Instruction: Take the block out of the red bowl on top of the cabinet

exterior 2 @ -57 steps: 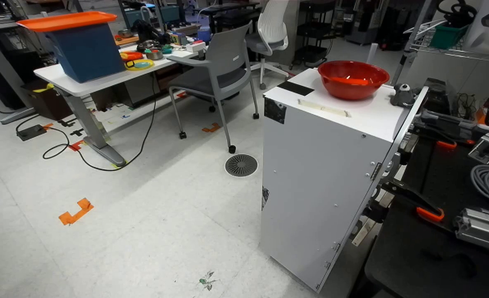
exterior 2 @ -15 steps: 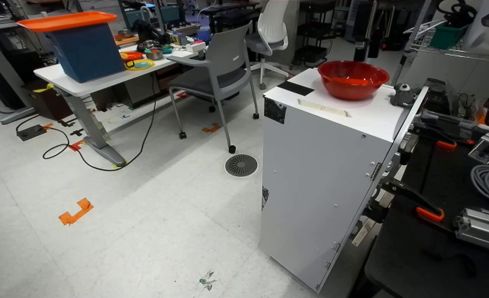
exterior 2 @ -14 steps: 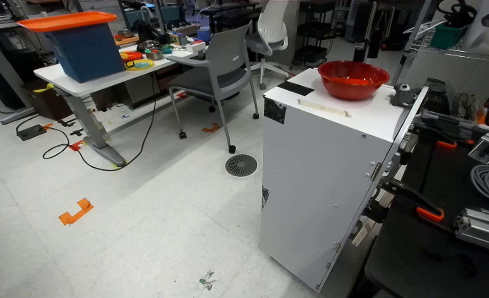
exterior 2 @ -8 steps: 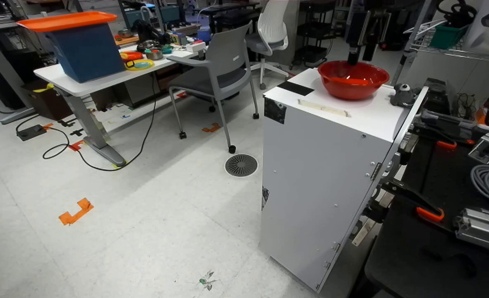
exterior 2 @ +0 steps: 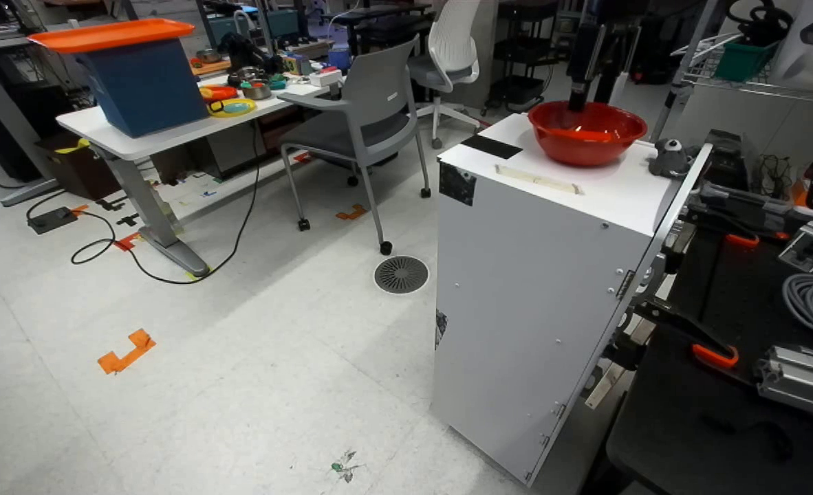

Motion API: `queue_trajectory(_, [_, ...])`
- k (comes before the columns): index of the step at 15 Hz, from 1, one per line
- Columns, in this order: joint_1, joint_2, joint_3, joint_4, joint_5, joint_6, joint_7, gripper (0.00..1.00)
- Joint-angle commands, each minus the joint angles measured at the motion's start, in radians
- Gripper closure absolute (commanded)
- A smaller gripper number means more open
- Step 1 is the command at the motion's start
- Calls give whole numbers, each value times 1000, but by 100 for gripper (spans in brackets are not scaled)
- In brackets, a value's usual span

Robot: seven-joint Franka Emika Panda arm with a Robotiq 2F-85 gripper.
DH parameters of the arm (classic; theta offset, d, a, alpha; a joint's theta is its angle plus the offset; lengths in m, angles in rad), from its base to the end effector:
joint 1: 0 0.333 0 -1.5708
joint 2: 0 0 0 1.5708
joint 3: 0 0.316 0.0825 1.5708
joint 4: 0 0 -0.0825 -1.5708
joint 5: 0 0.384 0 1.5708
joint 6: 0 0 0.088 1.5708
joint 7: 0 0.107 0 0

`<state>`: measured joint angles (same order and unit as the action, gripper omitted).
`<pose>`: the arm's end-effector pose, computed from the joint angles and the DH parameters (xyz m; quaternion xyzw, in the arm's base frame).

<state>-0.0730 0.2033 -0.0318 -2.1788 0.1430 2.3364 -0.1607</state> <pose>0.5492 -0.0553 0.2934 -0.9984 0.0225 0.0162 0.0497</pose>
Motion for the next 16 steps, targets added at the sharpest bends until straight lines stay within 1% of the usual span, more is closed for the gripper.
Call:
queue_trajectory(1, [14,-16,4,-3,-24,10,37,0])
queue_trajectory(8, [48,-43,11,-21,-81,13,96,0])
queue_trajectory(12, [51,-33,15,-13,-70,7,92,0])
queue_trajectory(16, [43,-11,21,0,-42,0,53,0])
